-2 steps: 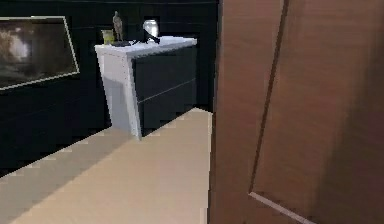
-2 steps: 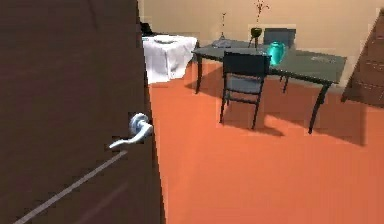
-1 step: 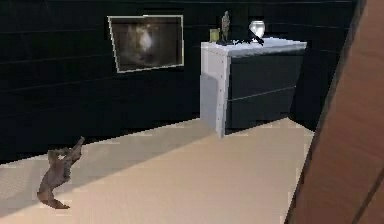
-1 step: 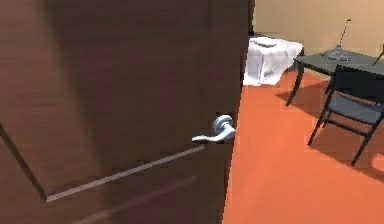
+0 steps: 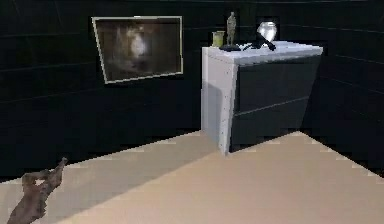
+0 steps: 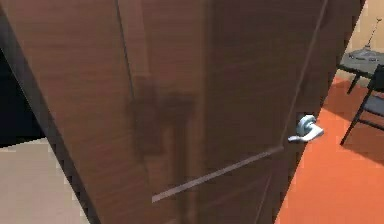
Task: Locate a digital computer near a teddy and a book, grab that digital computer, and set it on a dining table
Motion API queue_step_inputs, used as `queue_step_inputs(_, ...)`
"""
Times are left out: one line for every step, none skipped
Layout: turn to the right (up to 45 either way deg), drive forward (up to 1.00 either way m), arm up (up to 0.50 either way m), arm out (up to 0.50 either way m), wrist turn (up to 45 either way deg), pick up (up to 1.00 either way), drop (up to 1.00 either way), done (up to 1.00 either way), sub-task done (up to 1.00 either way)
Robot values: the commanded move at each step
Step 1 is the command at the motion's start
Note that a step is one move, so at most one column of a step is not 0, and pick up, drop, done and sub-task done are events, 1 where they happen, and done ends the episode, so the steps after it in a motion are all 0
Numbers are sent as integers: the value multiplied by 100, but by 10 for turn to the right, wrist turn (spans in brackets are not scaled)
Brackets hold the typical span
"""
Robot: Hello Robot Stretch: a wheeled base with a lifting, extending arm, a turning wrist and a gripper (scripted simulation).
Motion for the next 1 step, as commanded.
queue_step_inputs(-270,0,0,0,0,0,0,0,0)
